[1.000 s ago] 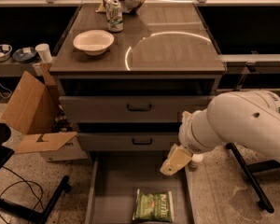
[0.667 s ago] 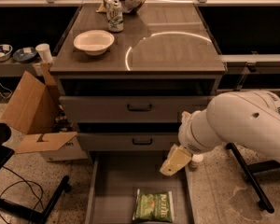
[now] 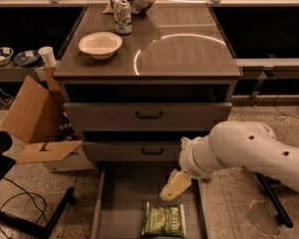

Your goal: Pick green jalapeno chip bag from bottom drawer and place on counter

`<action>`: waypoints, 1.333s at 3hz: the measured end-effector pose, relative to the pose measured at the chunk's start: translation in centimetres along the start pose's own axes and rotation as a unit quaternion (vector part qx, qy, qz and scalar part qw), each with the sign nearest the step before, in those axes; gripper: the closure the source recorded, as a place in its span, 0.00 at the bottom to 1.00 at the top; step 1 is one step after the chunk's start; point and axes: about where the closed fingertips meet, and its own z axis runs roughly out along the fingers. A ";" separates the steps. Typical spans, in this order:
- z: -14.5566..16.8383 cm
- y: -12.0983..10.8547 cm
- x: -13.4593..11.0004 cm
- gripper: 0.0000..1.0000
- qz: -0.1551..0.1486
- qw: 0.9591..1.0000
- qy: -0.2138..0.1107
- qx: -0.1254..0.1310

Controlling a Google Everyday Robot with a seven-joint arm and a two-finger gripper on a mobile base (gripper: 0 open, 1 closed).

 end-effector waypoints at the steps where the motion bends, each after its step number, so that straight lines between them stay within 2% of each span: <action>1: 7.2 1.1 2.1 0.00 0.015 0.999 -0.030 -0.027; 2: 13.9 0.5 3.8 0.00 0.022 0.998 -0.054 -0.028; 3: 21.0 0.1 6.3 0.00 0.032 0.997 -0.057 -0.041; 4: 21.0 0.1 6.3 0.00 0.032 0.997 -0.057 -0.041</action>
Offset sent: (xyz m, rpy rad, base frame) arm 0.0530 0.0442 -0.2198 0.1798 -0.0095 -0.0041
